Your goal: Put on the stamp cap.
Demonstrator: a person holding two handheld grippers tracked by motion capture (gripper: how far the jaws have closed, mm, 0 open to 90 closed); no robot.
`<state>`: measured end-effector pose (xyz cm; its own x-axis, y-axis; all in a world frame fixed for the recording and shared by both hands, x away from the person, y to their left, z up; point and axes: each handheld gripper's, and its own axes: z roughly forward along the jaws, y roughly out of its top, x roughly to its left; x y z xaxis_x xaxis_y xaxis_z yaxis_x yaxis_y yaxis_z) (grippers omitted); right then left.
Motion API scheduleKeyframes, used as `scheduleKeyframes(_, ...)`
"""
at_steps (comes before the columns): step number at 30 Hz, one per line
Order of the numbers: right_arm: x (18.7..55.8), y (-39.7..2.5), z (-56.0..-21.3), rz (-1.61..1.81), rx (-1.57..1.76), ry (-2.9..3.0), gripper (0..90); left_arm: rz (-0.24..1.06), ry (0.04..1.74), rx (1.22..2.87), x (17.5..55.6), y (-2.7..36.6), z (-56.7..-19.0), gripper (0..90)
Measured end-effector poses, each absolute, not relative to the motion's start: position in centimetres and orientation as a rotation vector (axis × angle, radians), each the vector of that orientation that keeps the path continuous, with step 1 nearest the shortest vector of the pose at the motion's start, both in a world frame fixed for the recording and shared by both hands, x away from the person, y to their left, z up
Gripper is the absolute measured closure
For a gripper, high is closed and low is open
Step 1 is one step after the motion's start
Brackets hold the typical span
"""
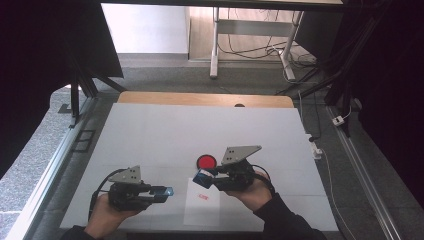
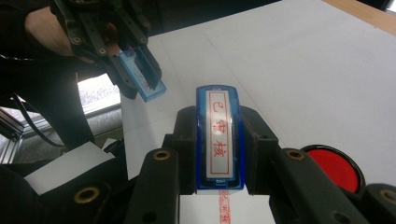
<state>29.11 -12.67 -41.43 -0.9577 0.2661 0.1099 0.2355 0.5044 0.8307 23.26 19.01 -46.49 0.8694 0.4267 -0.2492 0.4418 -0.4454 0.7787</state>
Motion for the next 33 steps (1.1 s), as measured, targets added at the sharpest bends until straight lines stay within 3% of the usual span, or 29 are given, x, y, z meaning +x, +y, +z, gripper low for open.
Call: scheduleKeyframes(33,28.5,-12.8,-39.6,1.598,0.351,2.703,70.8,-0.185,0.377,2.075,27.1,13.6,-45.6,68.2)
